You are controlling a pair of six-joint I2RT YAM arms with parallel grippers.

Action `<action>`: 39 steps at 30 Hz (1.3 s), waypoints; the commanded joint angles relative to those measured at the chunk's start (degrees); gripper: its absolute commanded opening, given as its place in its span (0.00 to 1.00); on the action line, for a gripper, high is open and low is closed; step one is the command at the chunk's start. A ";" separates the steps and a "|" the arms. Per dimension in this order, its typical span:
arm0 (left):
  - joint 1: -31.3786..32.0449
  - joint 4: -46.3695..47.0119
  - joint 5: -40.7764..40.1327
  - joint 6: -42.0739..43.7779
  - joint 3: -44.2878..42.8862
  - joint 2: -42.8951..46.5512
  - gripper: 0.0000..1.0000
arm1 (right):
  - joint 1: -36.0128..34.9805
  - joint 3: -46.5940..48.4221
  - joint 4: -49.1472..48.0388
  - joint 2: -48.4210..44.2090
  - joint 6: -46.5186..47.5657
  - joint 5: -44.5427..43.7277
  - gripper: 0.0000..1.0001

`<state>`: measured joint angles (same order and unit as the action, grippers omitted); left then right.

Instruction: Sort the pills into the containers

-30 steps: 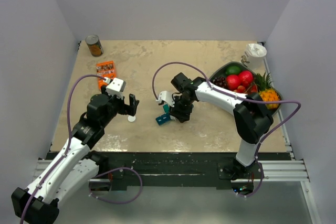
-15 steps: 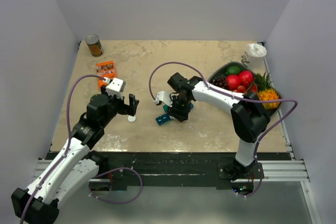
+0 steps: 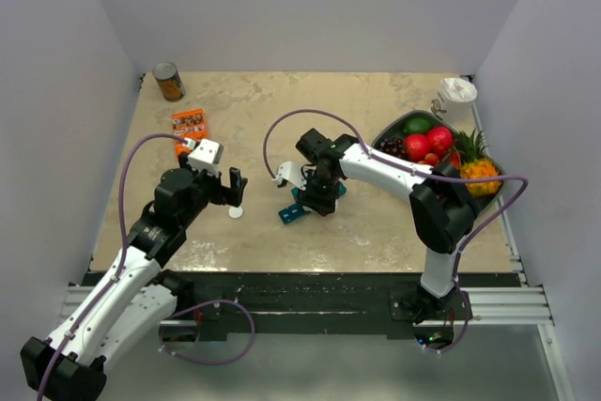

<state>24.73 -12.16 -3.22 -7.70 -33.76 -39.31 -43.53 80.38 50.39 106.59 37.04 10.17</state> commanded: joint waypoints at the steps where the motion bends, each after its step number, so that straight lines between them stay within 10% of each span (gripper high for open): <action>1: -0.56 0.47 -1.43 0.76 -1.57 0.64 0.99 | -0.50 3.12 1.73 0.38 -0.65 -0.59 0.00; 39: -1.18 0.39 -1.35 0.76 -1.57 0.81 0.99 | -2.09 7.69 6.30 3.28 -1.53 -4.20 0.00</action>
<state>24.03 -12.58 -4.29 -7.70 -33.76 -39.03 -45.01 85.82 55.02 109.49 36.36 6.85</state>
